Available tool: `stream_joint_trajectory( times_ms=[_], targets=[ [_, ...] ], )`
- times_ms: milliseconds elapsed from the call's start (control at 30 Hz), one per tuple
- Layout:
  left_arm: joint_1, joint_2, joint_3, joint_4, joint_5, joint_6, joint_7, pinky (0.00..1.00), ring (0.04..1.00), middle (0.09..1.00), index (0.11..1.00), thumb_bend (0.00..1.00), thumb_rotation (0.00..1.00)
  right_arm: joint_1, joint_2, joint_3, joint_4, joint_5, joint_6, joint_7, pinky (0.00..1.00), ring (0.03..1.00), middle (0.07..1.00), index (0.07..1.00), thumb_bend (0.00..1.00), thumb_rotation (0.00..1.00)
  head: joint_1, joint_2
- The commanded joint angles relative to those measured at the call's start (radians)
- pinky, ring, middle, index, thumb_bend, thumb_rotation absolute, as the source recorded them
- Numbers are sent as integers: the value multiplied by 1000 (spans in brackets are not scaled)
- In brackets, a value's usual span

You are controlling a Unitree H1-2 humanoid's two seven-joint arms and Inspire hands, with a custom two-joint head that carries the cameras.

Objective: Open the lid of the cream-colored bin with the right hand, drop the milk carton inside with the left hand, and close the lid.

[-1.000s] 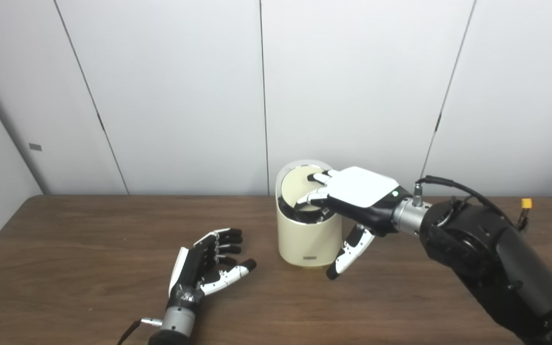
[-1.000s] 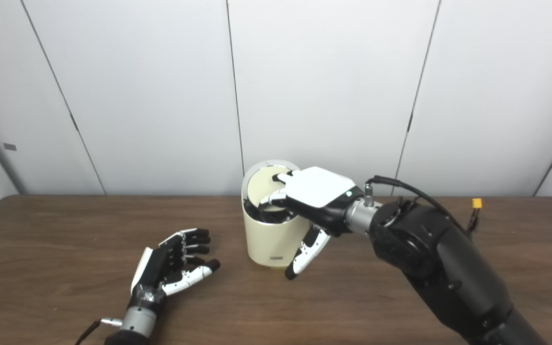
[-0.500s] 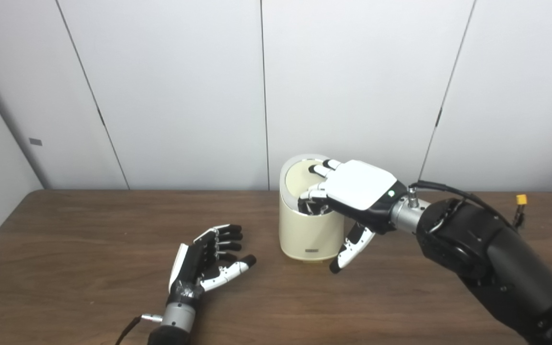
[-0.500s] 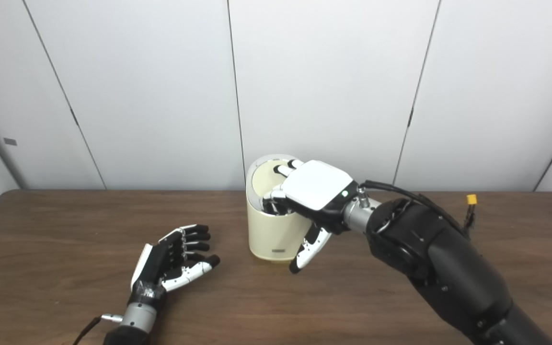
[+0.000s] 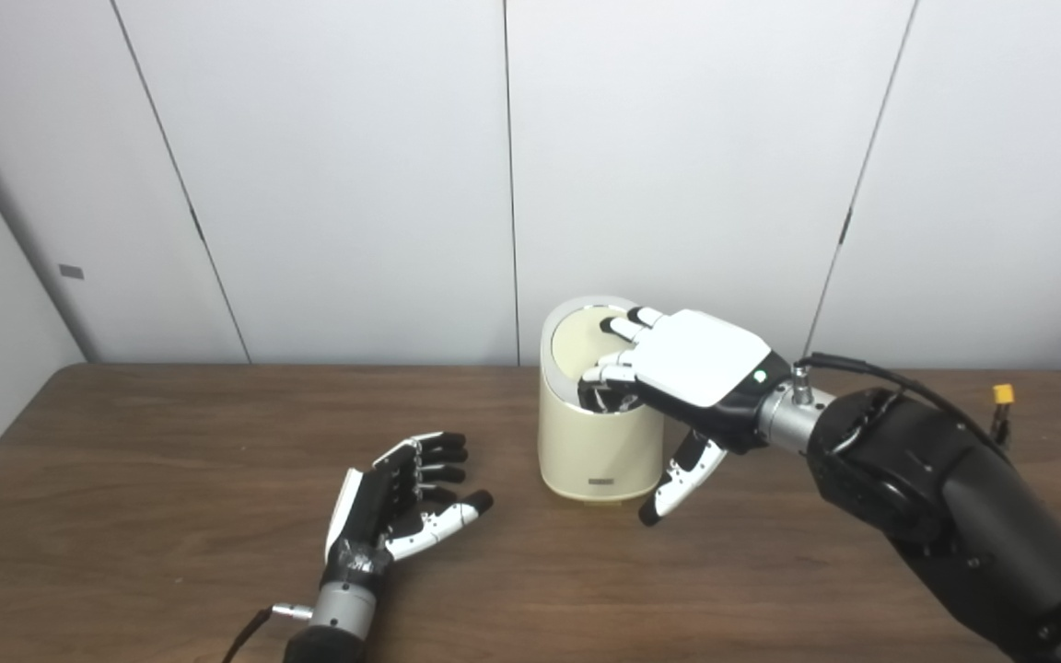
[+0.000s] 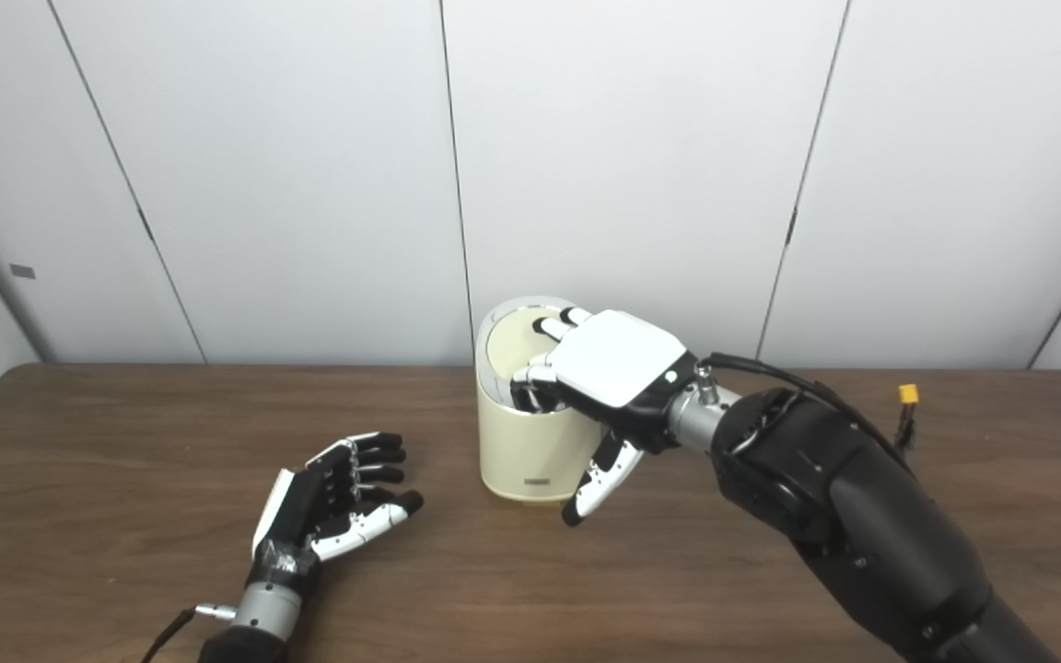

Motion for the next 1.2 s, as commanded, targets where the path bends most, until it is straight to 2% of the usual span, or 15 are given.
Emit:
stream_joint_trajectory(
  times_ms=[0, 133, 267, 367, 500, 600, 867, 967, 1167],
  targets=[
    [-7, 4, 1, -4, 0, -13, 2, 580, 668, 711, 731, 753, 162, 2, -27, -21, 21, 5, -5, 21, 1000, 1000, 838, 850, 811, 561, 0, 0],
    [-8, 5, 0, -2, 4, -14, 3, 577, 670, 715, 735, 755, 174, 10, -16, -50, 29, 52, -24, -32, 1000, 1000, 821, 836, 814, 568, 1, -2],
    [-11, 9, -3, 10, 11, -21, 4, 583, 670, 714, 737, 756, 187, 19, 10, -99, 42, 99, -34, -105, 1000, 999, 823, 843, 795, 529, -2, -10],
    [-15, 8, -3, 20, 9, -28, 3, 579, 666, 712, 738, 755, 183, 26, 31, -132, 59, 118, -45, -172, 976, 994, 877, 884, 771, 508, -3, -16],
    [-22, 4, -3, 39, 8, -36, 5, 580, 672, 718, 743, 748, 170, 31, 49, -155, 58, 78, -35, -230, 981, 1000, 947, 946, 750, 490, -11, -28],
    [-29, 1, -4, 55, 5, -46, 5, 575, 670, 717, 740, 751, 167, 35, 52, -161, 59, 31, -28, -269, 963, 999, 938, 964, 762, 489, -10, -38],
    [-47, -4, -5, 89, 9, -73, 12, 600, 678, 722, 744, 754, 188, 53, 82, -221, 77, 51, 23, -309, 972, 1000, 963, 988, 795, 419, -3, -60],
    [-49, -7, -4, 92, 11, -79, 16, 591, 675, 719, 741, 757, 188, 60, 107, -254, 90, 110, 47, -313, 971, 1000, 969, 988, 822, 391, 1, -62],
    [-49, -9, 3, 79, 1, -79, 16, 588, 675, 715, 735, 767, 172, 98, 183, -380, 121, 369, 129, -324, 779, 934, 962, 959, 841, 363, 0, -64]
  ],
)
